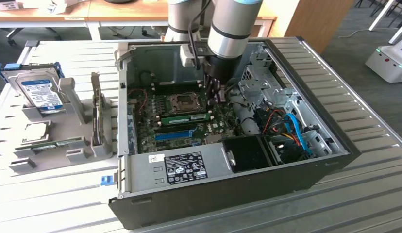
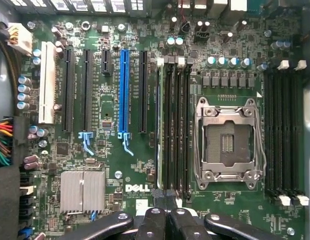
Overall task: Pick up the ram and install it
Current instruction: 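Press down the ram until it locks into place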
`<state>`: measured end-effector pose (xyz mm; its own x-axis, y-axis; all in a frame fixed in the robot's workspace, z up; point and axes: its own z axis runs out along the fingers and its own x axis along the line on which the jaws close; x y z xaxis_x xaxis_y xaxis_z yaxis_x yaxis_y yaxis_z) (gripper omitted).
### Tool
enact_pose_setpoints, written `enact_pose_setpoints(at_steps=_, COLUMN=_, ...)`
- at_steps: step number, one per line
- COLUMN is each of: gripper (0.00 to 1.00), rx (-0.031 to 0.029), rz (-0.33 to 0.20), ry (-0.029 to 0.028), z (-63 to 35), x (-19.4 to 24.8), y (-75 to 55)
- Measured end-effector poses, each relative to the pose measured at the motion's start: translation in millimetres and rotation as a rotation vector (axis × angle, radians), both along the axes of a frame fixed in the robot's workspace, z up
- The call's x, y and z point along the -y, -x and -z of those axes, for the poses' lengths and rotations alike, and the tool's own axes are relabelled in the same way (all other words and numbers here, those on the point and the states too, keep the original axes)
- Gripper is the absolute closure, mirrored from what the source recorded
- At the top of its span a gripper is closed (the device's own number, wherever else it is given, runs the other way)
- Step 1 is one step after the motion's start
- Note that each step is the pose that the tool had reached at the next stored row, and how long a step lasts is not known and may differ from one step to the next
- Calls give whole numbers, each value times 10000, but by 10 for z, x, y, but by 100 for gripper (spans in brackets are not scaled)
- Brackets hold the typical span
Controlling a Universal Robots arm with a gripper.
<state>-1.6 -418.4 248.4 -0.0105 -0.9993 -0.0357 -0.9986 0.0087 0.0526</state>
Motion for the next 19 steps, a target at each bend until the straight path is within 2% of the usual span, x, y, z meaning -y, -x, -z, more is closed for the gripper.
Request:
enact_pose_setpoints(at_steps=7, gripper=89, rx=0, rz=0, ry=10, z=88, x=0, y=0)
enact_pose_setpoints(at_steps=19, gripper=89, rx=-1, rz=1, ry=15, z=96, x=0, y=-19)
